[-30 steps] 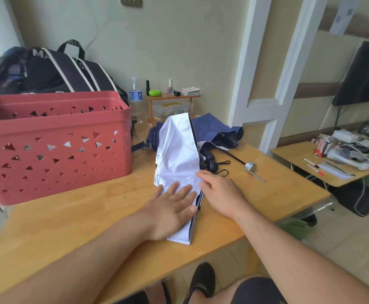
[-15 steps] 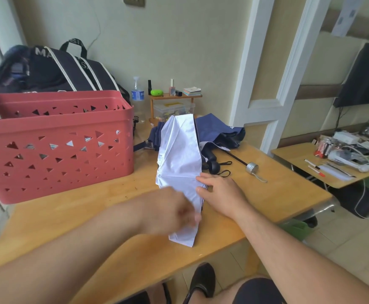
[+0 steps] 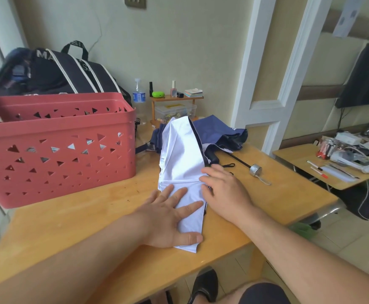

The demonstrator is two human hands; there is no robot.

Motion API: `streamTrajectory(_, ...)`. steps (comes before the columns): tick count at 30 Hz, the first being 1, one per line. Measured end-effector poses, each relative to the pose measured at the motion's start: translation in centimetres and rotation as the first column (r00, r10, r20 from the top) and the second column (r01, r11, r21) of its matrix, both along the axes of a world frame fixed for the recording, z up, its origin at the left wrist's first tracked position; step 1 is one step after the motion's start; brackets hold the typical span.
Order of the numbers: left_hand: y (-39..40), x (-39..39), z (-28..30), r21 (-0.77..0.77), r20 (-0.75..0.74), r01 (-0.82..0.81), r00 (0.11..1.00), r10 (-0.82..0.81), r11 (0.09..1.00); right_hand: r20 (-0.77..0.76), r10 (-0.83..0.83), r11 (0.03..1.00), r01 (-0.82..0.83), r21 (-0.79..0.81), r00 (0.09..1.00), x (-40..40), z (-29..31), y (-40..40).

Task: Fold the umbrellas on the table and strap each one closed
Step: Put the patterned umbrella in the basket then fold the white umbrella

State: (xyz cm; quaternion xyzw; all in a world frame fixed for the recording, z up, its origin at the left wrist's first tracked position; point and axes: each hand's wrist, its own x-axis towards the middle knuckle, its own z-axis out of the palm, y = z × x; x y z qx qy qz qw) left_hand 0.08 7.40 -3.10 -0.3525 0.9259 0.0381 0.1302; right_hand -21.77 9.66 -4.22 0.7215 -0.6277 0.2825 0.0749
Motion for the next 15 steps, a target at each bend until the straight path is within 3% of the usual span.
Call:
streamTrajectory(1,0.0,0.0,0.0,-0.003,-0.002,-0.006,1.000,0.006,1.000,-0.009,0.037,0.998,-0.038,-0.041,0.999,0.2,-0.2,-0.1)
streamTrajectory(4,0.2,0.1,0.0,0.003,-0.008,-0.016,1.000,0.016,1.000,0.062,0.110,0.979,-0.118,0.165,0.992,0.5,0.0,0.2)
streamTrajectory(8,1.0,0.4,-0.1,-0.012,-0.019,-0.032,0.999,0.031,0.999,0.160,0.078,0.936,-0.127,0.328,0.984,-0.5,0.1,0.4)
streamTrajectory(11,2.8,1.3,-0.1,-0.017,-0.016,0.072,0.997,-0.072,0.997,0.229,0.031,0.910,-0.123,0.397,0.973,-0.9,0.1,0.3)
streamTrajectory(13,3.2,2.7,0.7,0.109,-0.041,0.147,0.989,-0.143,0.983,0.214,0.047,0.904,-0.133,0.407,0.976,-1.0,0.0,0.3)
streamTrajectory(15,2.1,4.1,2.2,0.305,-0.131,0.142,0.986,-0.106,0.942,0.152,0.073,0.907,-0.129,0.401,0.986,-0.9,0.1,0.5)
